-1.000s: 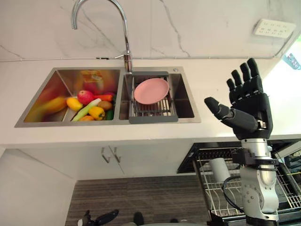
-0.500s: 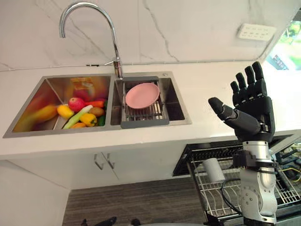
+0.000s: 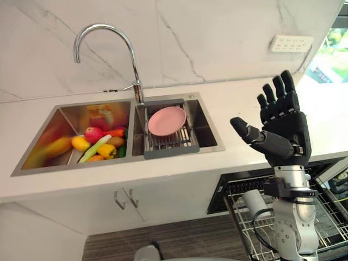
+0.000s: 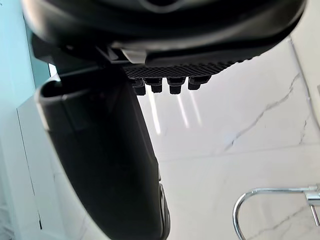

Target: Walk over to the sink, pick up the cup, carry it to the dishwasher, place the cup inside the dishwasher, then close the dishwasher door

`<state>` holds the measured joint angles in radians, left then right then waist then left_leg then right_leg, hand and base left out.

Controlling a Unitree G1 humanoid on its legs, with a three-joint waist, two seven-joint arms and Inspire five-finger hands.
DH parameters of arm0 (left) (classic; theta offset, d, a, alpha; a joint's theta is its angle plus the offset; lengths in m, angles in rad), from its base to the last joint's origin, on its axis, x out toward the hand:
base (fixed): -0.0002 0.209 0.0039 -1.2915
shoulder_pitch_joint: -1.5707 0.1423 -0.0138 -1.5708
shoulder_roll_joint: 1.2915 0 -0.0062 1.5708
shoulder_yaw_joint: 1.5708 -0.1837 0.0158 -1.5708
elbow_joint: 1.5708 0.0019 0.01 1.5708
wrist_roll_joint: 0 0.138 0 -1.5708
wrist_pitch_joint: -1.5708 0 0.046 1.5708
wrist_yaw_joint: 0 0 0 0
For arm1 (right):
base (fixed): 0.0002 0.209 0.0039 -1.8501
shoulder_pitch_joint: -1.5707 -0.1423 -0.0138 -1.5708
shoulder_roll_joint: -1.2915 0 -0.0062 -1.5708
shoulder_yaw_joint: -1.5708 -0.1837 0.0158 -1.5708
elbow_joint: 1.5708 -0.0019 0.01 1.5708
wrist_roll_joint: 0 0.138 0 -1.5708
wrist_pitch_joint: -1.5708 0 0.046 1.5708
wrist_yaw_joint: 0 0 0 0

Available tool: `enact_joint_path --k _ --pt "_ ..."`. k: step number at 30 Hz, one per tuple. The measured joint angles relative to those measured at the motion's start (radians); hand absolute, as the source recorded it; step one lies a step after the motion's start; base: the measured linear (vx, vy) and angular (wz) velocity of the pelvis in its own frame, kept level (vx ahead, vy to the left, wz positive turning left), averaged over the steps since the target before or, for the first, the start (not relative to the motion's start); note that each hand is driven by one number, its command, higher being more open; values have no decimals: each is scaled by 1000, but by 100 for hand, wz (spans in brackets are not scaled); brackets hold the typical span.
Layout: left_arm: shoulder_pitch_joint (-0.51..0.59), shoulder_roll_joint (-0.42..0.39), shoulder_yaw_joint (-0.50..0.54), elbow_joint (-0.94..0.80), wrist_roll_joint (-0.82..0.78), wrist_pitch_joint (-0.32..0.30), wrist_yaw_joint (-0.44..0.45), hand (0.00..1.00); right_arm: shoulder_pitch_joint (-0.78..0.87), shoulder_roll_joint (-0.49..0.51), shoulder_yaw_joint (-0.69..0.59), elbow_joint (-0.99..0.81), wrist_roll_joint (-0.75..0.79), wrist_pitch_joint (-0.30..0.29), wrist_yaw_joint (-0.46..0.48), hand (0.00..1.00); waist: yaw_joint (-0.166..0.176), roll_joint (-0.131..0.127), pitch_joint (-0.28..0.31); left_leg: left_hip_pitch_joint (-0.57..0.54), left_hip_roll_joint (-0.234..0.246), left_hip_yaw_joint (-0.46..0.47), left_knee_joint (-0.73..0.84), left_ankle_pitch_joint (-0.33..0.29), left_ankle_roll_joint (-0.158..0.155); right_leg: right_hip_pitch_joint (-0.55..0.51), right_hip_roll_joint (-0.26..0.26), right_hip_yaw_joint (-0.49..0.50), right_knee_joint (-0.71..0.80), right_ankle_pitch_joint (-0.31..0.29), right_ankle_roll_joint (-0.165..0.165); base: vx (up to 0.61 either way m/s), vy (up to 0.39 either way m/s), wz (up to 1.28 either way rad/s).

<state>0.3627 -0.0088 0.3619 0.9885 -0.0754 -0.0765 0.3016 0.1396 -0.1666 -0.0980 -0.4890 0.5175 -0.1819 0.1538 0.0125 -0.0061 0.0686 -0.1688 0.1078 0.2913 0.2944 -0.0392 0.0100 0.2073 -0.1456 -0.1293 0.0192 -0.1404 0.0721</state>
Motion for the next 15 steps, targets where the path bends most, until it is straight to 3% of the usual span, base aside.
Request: enact_joint_path --k 3,6,8,10,11,13,15 --pt "-44 15 3 -4 0 -4 3 100 -48 -15 0 24 9 0 28 100 2 -6 -6 11 -45 6 21 -46 29 19 -46 16 2 24 34 242 200 8" --pt "-91 33 2 -3 -3 -5 5 100 -83 -28 -1 62 6 1 25 100 3 -17 -16 23 -70 7 -11 -69 37 -15 -65 14 65 29 33 125 127 4" --pt "-117 38 -2 -2 -3 -1 6 100 -89 -27 -1 82 5 4 15 100 3 -19 -18 50 -79 2 -61 -70 40 -81 -71 13 196 30 32 98 113 -7" --pt "-122 51 -49 -1 -3 15 19 100 -94 -24 12 107 5 5 13 100 -1 -19 -13 127 -94 -38 -134 -55 55 -221 -84 24 488 18 31 152 138 -22" --pt "-120 57 -64 -1 -2 19 21 100 -93 -23 19 115 5 6 13 100 -7 -14 -10 148 -92 -42 -144 -50 47 -233 -83 14 515 -3 25 210 111 0" --pt "-125 79 -95 1 -2 37 23 100 -92 -23 37 124 5 -1 12 100 -28 -30 -21 188 -93 -53 -160 -49 45 -260 -73 -49 457 -39 5 203 30 23" --pt "-152 82 -96 0 -2 39 23 100 -94 -23 46 125 5 -11 26 100 -29 -35 -23 196 -92 -67 -159 -52 39 -284 -50 -81 326 -20 -17 203 -59 22"
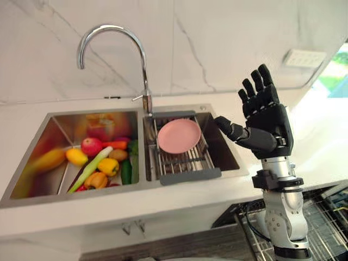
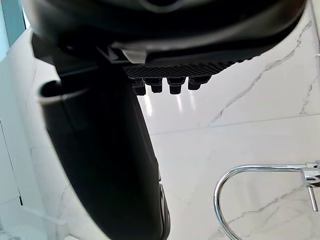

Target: Walk over to the sink, pick up the cup, carry it to the dishwasher, place the cup inside the dishwasher, then close the dishwasher door

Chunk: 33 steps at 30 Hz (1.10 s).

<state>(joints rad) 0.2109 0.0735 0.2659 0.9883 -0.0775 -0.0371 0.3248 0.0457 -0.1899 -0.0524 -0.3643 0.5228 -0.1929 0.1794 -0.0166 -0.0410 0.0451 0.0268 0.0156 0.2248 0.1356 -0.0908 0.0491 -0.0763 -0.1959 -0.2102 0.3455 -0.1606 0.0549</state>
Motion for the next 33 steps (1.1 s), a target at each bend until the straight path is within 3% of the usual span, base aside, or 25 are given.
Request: enact_joint_path --k 1,2,3,5,9,10,11,16,18,21,22,25,26,29,33 --pt "-7 -1 -1 -1 0 0 0 100 -1 0 1 2 0 0 5 100 0 -1 0 -1 0 -7 4 -3 -4 -2 6 -11 -51 22 -9 239 -126 30" --pt "-17 3 -1 -4 0 1 1 100 -4 2 1 11 1 0 16 100 0 -18 -5 1 -9 -22 22 -17 -26 -3 12 -15 -151 150 -22 161 -131 33" --pt "-23 8 1 -2 0 5 5 100 -5 1 -3 23 4 -3 21 100 -4 -13 -1 9 -2 -36 31 -24 -36 16 19 -9 -161 158 16 158 -142 28" --pt "-20 -7 4 -10 -1 11 23 100 -12 -1 -10 43 6 -3 19 100 1 5 3 10 29 -46 34 -39 -56 48 57 -19 -219 167 10 119 -154 6" --pt "-8 -11 21 -11 -2 23 41 100 -12 -1 -32 47 10 -3 11 100 2 9 6 28 59 -60 1 -31 -73 113 103 -43 -334 206 -6 66 -130 5" --pt "-2 -13 21 -11 -2 23 45 100 -12 -1 -34 47 22 -4 9 100 2 11 8 37 61 -63 -9 -29 -77 131 110 -47 -358 213 -8 52 -74 6" --pt "5 -27 16 -15 -2 8 91 100 -11 38 -50 47 29 -8 9 100 19 11 55 65 52 -81 -75 -4 -79 169 115 -69 -415 223 -7 29 -31 3" --pt "5 -25 11 -14 -2 8 91 100 -11 38 -50 47 29 -8 9 100 20 11 55 65 52 -80 -76 -3 -80 169 114 -70 -414 223 -7 0 0 0" --pt "5 -19 8 -10 -13 10 57 100 -11 42 -50 49 29 -8 10 100 18 11 55 70 53 -76 -85 2 -80 169 113 -72 -410 223 -7 0 0 0" --pt "3 0 -1 1 -68 32 -77 100 -10 46 -49 66 30 -3 16 100 16 10 55 84 52 -70 -103 11 -79 168 108 -75 -395 220 -5 -20 5 -1" --pt "1 11 -2 7 -106 53 -167 100 -1 46 -49 69 30 17 19 100 14 9 54 91 57 -30 -113 4 -79 168 101 -76 -387 218 -3 -65 16 -2" --pt "-1 35 -35 43 -141 74 -277 100 14 43 -50 77 20 39 27 100 -6 6 54 101 79 86 -115 2 -85 166 84 -93 -365 208 8 -46 29 17" --pt "-1 44 -39 58 -171 90 -347 100 21 27 -50 85 -28 60 35 100 -10 5 53 110 77 118 -117 19 -87 160 73 -93 -344 201 16 -40 60 1" --pt "-3 71 -41 77 -206 119 -442 100 24 -23 -40 85 -249 72 61 100 -6 -13 41 118 62 121 -131 25 -80 159 61 -87 -344 202 20 -30 63 -4" --pt "-4 92 -51 85 -198 134 -480 100 -4 -170 -26 45 -600 68 65 100 -2 -42 18 126 52 120 -151 38 -78 161 58 -86 -356 207 27 0 10 0"
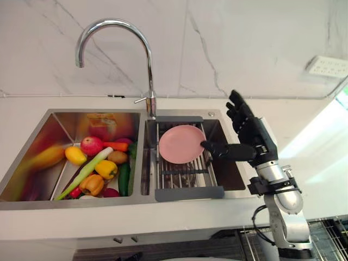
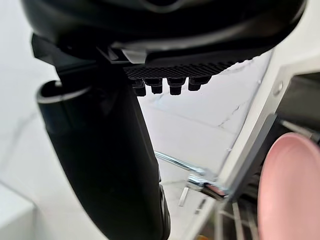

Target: Walk over to the sink, pick up the cup, carry it to the dishwasher, place the cup inside the dishwasher, then close the dishwasher door

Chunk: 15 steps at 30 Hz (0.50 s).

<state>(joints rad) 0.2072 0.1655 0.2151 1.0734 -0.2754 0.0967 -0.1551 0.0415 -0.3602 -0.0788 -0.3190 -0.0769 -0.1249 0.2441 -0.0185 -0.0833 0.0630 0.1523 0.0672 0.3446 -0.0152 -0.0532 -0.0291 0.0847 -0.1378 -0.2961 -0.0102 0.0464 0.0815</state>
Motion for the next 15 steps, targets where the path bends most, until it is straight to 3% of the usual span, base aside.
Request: enact_joint_path --k 4,15 --pt "-5 9 -22 3 3 14 -2 100 -67 -78 0 -36 -112 -10 16 100 -3 0 -4 7 -2 -3 -15 7 -1 4 1 -4 -9 3 3 -3 -6 1" --pt "-10 10 -21 3 25 37 -6 100 -208 -248 148 -47 -370 -18 218 100 2 6 -25 3 -6 -32 -23 13 -1 24 2 -37 -34 7 6 -14 -20 8"
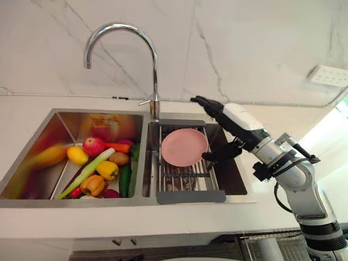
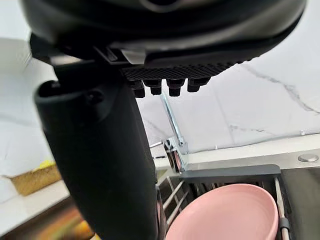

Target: Walk over to the sink, pick up the cup, carry it to the dishwasher, place the cup inside the dishwasher, then close the dishwasher door

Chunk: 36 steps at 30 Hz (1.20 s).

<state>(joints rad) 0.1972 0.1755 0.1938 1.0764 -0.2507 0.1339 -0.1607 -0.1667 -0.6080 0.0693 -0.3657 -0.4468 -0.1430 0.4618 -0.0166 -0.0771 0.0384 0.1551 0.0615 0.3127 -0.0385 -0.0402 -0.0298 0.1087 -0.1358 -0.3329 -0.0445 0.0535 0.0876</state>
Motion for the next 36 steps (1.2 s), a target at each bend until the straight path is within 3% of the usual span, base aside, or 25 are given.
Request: enact_joint_path --k 11,16,26,36 --pt "-4 0 -3 -3 17 5 -12 100 -89 -44 141 103 -268 -82 49 100 2 5 -3 -10 -4 -4 -3 3 0 1 1 -7 -25 12 1 0 0 0" --pt "-4 -2 -7 -4 17 13 -14 100 -99 -44 156 154 -355 -102 45 100 4 22 -13 -17 -7 -7 -3 3 1 3 0 -12 -39 19 2 -9 -11 1" --pt "-3 1 -44 -14 18 14 -17 100 -95 -13 224 275 -529 -99 -87 100 4 40 -10 -21 -9 -16 -15 18 0 -1 -1 -22 -39 22 6 -35 -22 2" --pt "-4 -5 -47 -23 16 13 -19 100 -91 20 253 337 -598 -101 -202 100 8 52 0 -21 -8 -21 -29 28 -2 -4 2 -27 -40 23 6 -25 -24 2"
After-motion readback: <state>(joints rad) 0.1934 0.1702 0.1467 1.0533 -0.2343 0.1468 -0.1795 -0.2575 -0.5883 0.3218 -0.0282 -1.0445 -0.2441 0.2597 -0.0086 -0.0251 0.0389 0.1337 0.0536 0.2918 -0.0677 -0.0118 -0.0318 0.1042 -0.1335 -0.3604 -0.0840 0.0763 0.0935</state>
